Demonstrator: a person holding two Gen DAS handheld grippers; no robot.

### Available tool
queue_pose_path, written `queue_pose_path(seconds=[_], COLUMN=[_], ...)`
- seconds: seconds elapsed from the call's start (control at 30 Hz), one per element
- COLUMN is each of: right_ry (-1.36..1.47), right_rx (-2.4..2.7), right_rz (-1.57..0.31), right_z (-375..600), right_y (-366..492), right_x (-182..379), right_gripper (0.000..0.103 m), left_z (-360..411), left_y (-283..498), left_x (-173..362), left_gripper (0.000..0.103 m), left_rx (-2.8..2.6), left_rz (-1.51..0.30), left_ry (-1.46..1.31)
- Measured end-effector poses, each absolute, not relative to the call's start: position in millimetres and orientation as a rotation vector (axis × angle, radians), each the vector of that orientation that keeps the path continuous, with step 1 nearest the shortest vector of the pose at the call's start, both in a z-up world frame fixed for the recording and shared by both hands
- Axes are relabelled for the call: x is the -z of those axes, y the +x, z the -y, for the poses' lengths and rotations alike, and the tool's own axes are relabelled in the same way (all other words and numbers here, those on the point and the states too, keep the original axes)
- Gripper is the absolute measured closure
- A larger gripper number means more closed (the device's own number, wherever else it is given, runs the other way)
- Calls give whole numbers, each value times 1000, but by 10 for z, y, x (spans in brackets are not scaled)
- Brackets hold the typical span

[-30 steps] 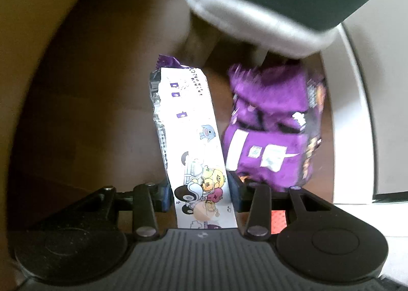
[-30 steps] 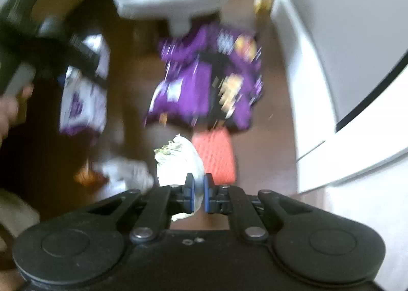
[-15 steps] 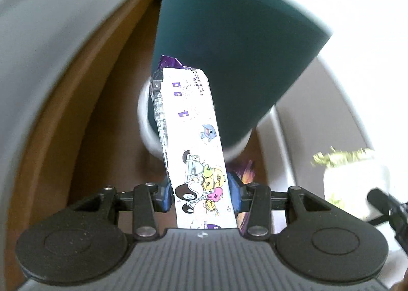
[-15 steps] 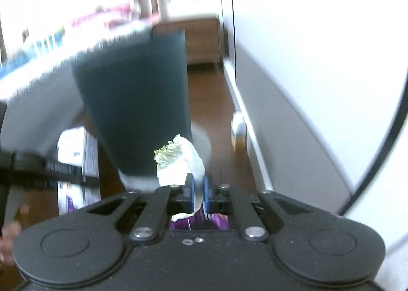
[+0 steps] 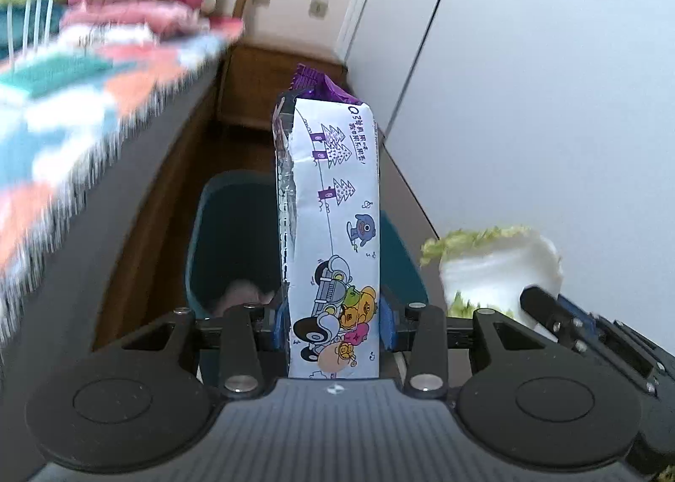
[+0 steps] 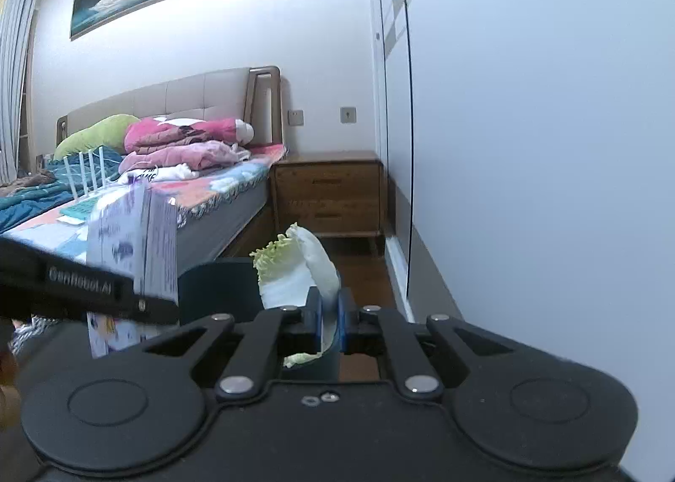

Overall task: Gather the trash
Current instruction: 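Lift the wrapper and cabbage leaf with both tools over the wastebasket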

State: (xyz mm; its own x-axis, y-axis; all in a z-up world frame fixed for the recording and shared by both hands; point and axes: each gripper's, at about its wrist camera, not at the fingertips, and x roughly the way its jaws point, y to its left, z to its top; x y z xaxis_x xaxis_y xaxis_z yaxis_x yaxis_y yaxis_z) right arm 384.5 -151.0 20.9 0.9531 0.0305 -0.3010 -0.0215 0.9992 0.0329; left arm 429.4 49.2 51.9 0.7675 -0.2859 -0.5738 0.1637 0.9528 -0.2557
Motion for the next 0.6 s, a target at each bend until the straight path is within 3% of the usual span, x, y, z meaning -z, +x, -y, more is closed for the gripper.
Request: queue_pose_path(seconds=[0.3,0.6], right_ry=[-84,-165], right_rx=[-20,-20], right_rz=[-380,-540], right_z=[1202,1012], right_y=[4334,4715], right_x=[-129,261], right_gripper=[97,97], left_z=[-325,-151], left_y=[4932,5316], left_x=[-485,37], left_gripper=[63,63], left_rx=[186,164], left_rz=[-678,-807], left_ry=[-108,-9])
